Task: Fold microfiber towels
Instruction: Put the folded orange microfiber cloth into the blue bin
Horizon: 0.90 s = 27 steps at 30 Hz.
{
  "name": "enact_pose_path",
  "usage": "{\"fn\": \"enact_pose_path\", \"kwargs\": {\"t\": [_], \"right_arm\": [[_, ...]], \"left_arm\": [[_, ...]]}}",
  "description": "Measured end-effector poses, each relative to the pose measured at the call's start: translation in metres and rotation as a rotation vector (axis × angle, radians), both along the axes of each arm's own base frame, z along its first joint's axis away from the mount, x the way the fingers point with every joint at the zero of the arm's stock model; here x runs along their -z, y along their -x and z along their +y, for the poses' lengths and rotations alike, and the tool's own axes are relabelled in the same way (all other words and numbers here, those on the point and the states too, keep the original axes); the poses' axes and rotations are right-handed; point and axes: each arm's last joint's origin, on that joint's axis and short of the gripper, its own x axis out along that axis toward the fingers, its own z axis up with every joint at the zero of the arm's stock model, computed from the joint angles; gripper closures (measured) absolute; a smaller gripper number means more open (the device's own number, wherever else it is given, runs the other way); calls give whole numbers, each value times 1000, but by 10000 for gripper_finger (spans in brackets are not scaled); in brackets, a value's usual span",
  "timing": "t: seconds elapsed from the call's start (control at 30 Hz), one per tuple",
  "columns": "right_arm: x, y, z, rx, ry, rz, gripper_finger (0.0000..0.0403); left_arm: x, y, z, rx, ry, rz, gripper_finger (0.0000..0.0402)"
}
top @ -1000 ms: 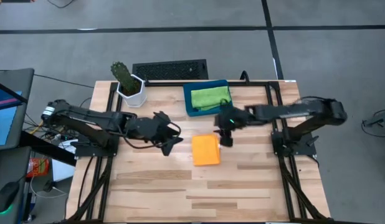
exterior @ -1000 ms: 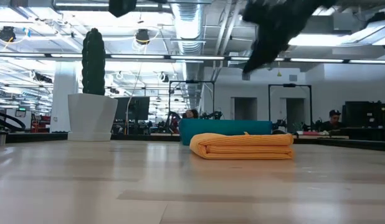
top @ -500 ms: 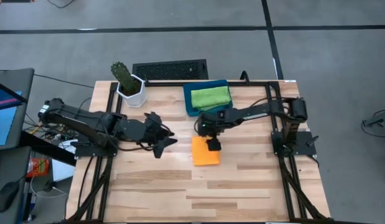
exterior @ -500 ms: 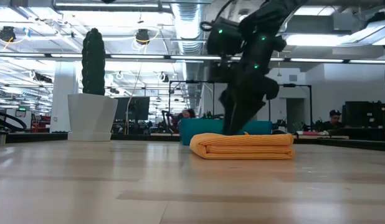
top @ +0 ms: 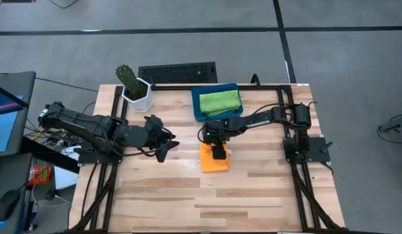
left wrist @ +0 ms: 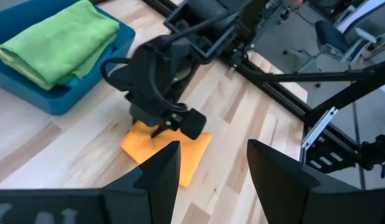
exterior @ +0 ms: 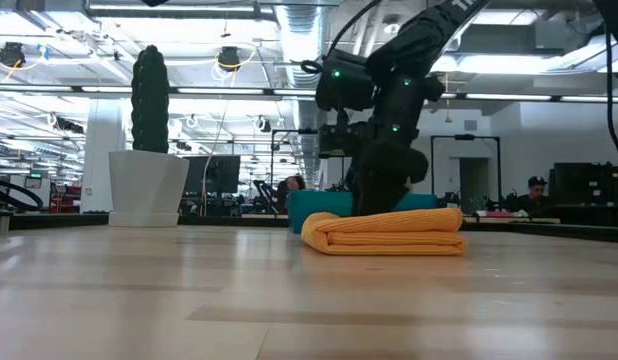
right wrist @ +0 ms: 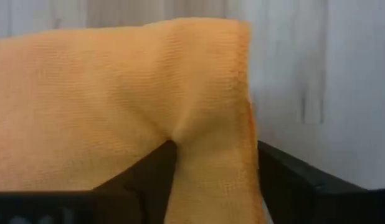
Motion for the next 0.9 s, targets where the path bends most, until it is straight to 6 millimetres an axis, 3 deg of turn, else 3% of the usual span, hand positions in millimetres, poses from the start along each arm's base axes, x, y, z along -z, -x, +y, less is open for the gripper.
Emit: {"fn": "enact_pose_path", "kwargs": {"t": [0.33, 0.47, 0.6, 0.7, 0.9], "right_arm": [[-7, -2, 12, 7, -33, 10, 377], [-17, -10, 10, 73, -63, 21, 379], [-49, -24, -2, 140, -92, -50, 379], [-87, -29, -28, 225, -109, -146, 379], [-130, -31, -89, 423, -107, -296, 379]], "left_arm": [[-5, 10, 0, 20, -10, -8, 223], [-11, 24, 3, 25, -4, -19, 223], [-19, 40, 7, 26, 6, -47, 223], [-24, 52, 10, 13, 2, -71, 223], [-27, 71, 16, -2, -19, -57, 223]]}}
